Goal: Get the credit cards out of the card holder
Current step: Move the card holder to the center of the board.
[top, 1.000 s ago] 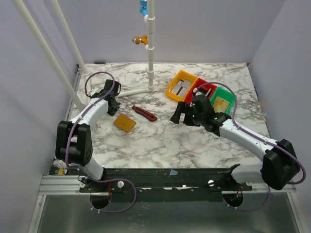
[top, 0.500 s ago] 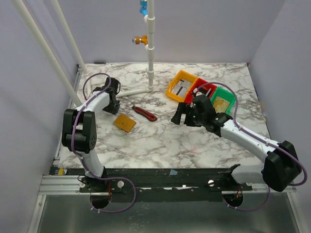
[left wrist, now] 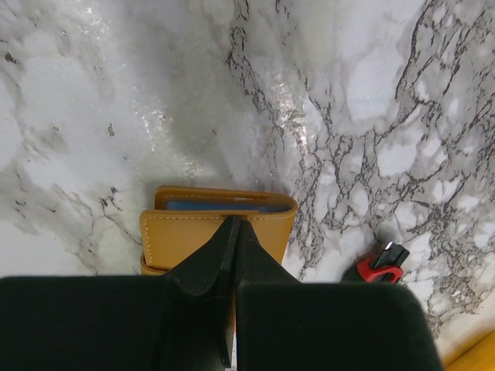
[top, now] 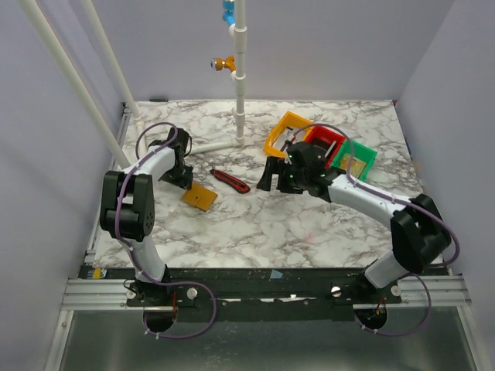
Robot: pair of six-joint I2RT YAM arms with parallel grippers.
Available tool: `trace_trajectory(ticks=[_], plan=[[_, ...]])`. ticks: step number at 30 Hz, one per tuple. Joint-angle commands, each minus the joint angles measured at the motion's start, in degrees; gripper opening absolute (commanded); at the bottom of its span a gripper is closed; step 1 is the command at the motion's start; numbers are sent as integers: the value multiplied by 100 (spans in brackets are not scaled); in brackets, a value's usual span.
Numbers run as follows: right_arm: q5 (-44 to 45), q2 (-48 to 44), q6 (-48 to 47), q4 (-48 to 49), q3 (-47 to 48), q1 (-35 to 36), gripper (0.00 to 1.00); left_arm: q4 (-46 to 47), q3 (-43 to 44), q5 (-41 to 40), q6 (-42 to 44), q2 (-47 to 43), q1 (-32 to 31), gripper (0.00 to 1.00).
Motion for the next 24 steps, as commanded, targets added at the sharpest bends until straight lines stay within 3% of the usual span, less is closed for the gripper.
trace_trajectory(ticks=[1, 9, 17, 24], plan=[[-51, 820, -72, 409, 736, 453, 96, -107, -289, 301, 427, -299, -5, 0], [-20, 2245, 260, 691, 1606, 1293, 88, -18, -574, 444, 712, -473, -95, 0], [-484, 3116, 803, 1196, 1947, 1365, 56, 27, -581, 473, 850, -477, -120, 0], [-785, 3409, 1224, 1822, 1966, 1365, 56, 86, -607, 515, 932, -493, -124, 0]])
